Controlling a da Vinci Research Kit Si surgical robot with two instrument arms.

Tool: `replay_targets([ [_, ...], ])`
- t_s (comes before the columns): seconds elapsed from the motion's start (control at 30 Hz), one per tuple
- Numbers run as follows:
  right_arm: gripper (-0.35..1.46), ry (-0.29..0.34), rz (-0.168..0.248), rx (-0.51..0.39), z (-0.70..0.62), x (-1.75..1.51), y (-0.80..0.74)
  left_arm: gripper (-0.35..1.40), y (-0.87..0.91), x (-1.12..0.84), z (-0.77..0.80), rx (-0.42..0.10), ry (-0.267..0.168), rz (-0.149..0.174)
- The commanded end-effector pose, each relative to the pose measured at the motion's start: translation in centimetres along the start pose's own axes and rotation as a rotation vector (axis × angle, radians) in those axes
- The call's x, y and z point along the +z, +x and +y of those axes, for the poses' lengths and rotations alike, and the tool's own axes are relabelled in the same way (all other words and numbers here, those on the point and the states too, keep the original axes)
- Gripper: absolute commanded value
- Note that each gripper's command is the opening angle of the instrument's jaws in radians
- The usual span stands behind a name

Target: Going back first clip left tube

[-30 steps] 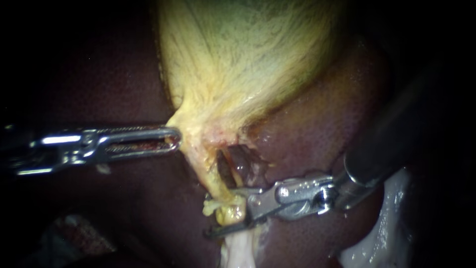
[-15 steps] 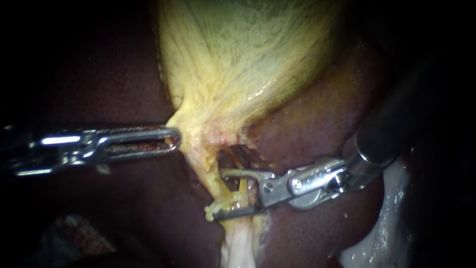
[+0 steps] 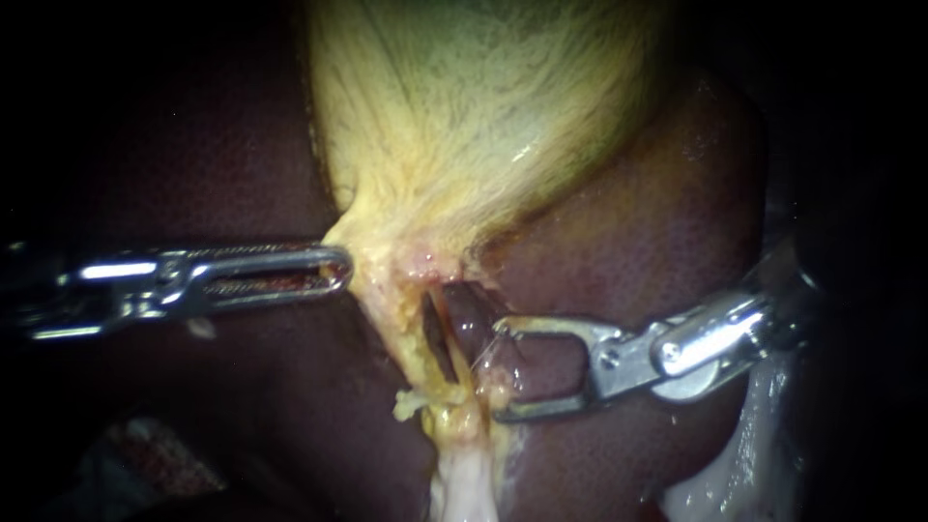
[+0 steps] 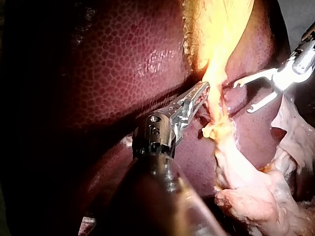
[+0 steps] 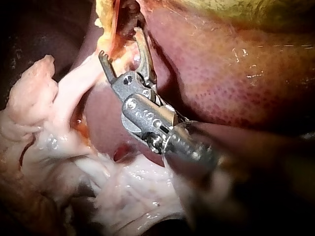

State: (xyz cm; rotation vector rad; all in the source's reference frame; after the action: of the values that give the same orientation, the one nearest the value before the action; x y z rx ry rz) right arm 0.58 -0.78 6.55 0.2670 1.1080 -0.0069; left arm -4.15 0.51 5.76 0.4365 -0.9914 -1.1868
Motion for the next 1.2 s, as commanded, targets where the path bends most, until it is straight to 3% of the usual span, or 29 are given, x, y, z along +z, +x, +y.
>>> replay_targets([
  [0.03,0.60,0.000,-0.002,-0.005,0.01,-0.04,0.01,-0.03,0.00,0.01,0.01,0.000,0.000,0.000],
  [0.33,0.60,-0.003,-0.004,-0.024,0.03,-0.28,0.05,-0.03,0.01,0.10,0.16,0.001,-0.008,-0.004],
  [0.57,0.60,0.001,-0.003,-0.026,-0.01,-0.35,0.05,-0.01,0.16,0.41,0.36,0.010,-0.017,-0.013],
  [0.73,0.60,0.007,-0.001,-0.032,-0.03,-0.35,0.06,-0.01,0.27,0.67,0.45,0.024,-0.023,0.005],
  [1.0,0.60,0.008,-0.001,-0.044,-0.03,-0.35,0.07,-0.01,0.45,0.99,0.40,0.017,-0.007,0.033],
  [1.2,0.60,0.011,0.000,-0.049,-0.03,-0.36,0.07,-0.01,0.49,1.03,0.33,0.020,-0.006,0.040],
])
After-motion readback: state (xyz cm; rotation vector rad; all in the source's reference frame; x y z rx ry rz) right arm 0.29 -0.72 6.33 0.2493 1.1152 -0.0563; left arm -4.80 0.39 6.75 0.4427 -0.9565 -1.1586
